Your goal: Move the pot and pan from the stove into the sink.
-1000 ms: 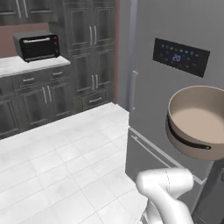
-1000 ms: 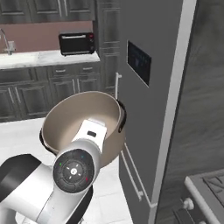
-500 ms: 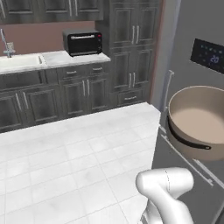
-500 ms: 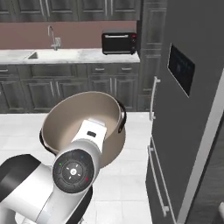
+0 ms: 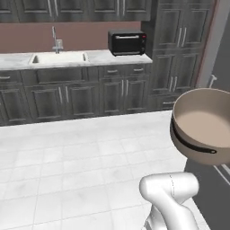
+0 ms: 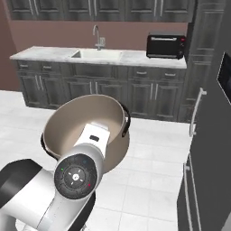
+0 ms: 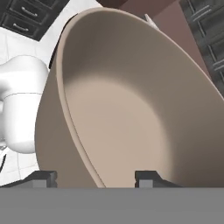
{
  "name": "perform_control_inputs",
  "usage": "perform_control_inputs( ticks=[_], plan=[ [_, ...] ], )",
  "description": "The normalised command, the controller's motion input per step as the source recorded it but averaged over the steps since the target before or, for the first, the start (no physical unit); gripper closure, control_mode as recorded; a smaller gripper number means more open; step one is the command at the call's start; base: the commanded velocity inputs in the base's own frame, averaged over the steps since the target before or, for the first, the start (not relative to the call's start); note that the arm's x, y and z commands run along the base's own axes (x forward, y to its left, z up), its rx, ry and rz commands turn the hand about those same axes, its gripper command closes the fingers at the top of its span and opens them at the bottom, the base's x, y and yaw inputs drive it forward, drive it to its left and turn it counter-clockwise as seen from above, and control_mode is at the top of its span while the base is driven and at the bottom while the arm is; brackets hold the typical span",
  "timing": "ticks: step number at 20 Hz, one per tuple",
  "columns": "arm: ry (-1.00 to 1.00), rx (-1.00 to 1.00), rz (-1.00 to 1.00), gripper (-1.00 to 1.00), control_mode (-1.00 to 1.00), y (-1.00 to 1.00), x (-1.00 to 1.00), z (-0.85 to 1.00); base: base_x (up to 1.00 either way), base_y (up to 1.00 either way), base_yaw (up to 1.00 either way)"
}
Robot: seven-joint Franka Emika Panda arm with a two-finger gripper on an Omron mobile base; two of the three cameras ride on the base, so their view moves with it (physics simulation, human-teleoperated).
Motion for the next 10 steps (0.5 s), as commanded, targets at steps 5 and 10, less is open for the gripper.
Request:
perform_control_inputs(
  ticks=[5, 10],
  plan=[
    [0.00, 0.00, 0.00, 1.00, 1.00, 0.00, 0.00, 0.00, -0.15, 0.31, 0.37],
    [0.00, 0.00, 0.00, 1.00, 1.00, 0.00, 0.00, 0.00, -0.14, 0.02, 0.10]
  ],
)
